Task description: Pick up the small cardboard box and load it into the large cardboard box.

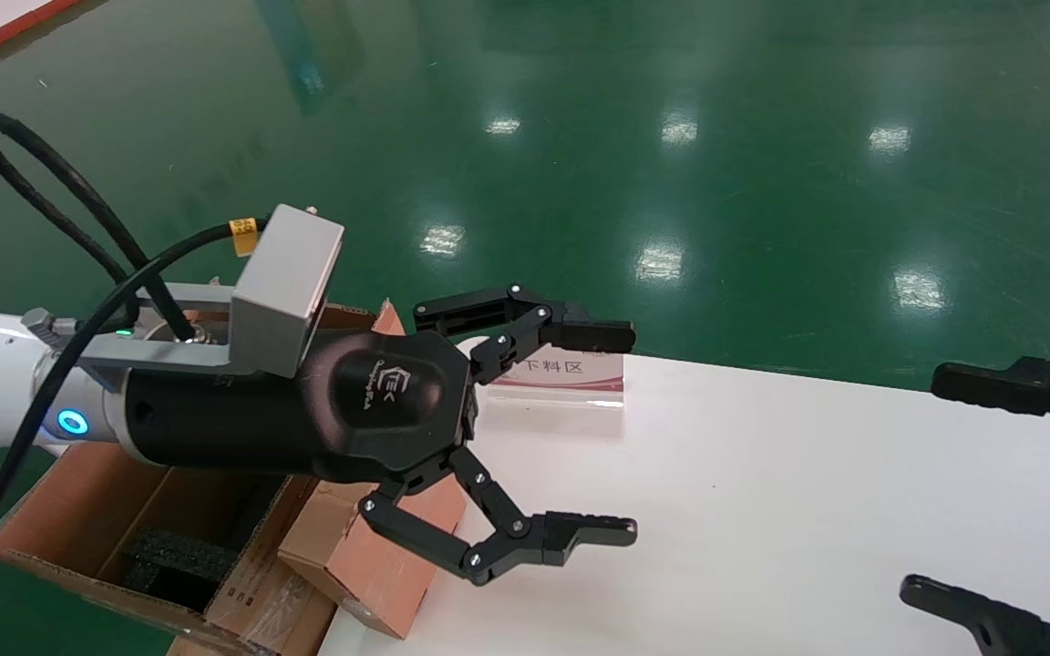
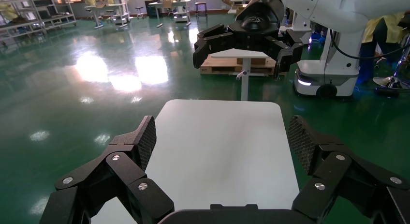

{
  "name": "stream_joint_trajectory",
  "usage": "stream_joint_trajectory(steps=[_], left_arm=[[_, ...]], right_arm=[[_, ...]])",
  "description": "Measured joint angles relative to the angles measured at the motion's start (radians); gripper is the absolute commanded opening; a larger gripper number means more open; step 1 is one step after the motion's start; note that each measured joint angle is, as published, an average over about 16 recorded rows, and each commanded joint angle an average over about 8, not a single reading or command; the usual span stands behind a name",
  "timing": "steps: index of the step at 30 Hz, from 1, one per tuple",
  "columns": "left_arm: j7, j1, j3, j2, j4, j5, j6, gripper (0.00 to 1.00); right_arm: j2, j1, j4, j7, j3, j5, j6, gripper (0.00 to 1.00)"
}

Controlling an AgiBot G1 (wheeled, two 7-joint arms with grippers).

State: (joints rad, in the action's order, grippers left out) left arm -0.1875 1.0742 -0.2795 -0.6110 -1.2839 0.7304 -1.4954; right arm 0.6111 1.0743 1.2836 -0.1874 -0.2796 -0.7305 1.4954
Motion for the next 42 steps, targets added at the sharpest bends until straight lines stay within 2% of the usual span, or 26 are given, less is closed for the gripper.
stream_joint_trajectory(steps=[14,23,32,42], left_arm=[[-0.01,0.003,-0.007,0.003,-0.001,0.012,0.003,1.0],[-0.085,0.062,-0.06,0.022,-0.024,0.131,0.008,1.0],[-0.243,0.241,-0.187,0.023,-0.048,0.382,-0.034,1.0],[-0.485,0.492,-0.431,-0.021,-0.048,0.617,-0.088,1.0]], right_arm=[[0.0,0.0,0.0,0.0,0.0,0.0,0.0,1.0],[0.0,0.0,-0.001,0.0,-0.001,0.0,0.0,1.0],[0.0,0.001,-0.001,0.001,-0.001,0.001,0.0,1.0],[0.0,0.001,-0.001,0.001,-0.002,0.001,0.0,1.0]])
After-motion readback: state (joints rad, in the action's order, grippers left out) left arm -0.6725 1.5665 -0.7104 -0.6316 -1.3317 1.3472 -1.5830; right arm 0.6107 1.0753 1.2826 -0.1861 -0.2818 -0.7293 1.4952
